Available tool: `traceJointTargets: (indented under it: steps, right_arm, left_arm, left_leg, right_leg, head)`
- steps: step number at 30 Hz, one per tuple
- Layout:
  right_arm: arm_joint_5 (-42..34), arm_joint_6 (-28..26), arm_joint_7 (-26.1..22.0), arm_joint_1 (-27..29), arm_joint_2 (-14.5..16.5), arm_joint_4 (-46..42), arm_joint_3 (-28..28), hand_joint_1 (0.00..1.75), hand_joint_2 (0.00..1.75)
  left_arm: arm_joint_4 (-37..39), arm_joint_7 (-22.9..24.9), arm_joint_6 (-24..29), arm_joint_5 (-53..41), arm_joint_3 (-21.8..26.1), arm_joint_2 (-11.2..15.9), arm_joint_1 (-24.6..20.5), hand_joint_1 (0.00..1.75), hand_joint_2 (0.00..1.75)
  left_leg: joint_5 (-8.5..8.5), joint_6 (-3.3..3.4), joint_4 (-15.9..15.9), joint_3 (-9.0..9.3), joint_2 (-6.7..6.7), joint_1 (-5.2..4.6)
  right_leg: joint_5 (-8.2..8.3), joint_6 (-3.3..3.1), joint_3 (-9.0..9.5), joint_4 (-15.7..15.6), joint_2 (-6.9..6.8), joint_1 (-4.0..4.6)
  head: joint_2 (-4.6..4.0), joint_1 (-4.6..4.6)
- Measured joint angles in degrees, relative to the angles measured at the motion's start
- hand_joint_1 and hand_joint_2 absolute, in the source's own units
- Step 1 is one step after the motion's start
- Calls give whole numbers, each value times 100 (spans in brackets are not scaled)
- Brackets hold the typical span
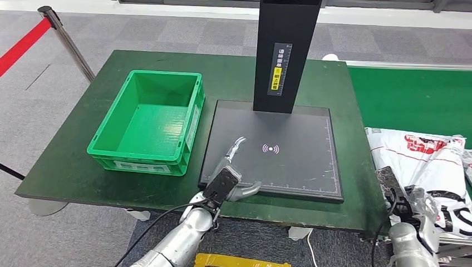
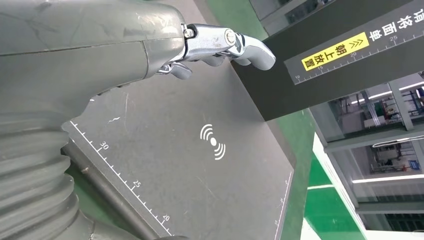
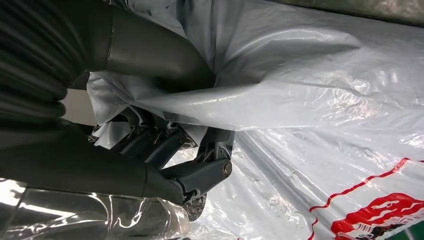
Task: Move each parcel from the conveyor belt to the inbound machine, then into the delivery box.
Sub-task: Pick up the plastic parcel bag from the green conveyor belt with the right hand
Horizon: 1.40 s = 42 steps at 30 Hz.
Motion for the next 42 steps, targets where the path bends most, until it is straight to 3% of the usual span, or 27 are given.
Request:
traceJointTargets:
  steps: [8, 23, 32, 42]
  right_arm:
    - [-333, 78, -52, 199, 93, -389, -1, 175, 175]
    - [-964, 563, 16, 1441, 436, -3166, -1, 175, 175]
    - [-1088, 637, -69, 1669, 522, -4198, -32, 175, 175]
    - [-1152, 679, -105, 1781, 555, -4682, -71, 175, 175]
  left_arm:
    - [-62, 33, 9, -36, 0, 17, 47, 0, 175]
    - [-264, 108, 9, -169, 4, 58, 168, 0, 175]
    - [-410, 182, -8, -251, 5, 70, 200, 0, 175]
    - [-480, 201, -21, -296, 36, 91, 254, 0, 175]
  left_leg:
    - [-1, -1, 0, 0, 2, 0]
    - [-3, -5, -5, -18, -9, 0]
    - [-4, -5, -4, -17, -7, 0]
    - [-3, -3, -3, -17, -8, -2]
  right_leg:
    - [0, 0, -1, 0, 3, 3]
    - [-9, -8, -22, 6, -7, 3]
    - [-11, -6, -20, 4, -6, -3]
    - [-10, -4, -17, 3, -6, -6]
  head:
    - [0, 0]
    - [0, 0]
    - [0, 0]
    - [0, 1]
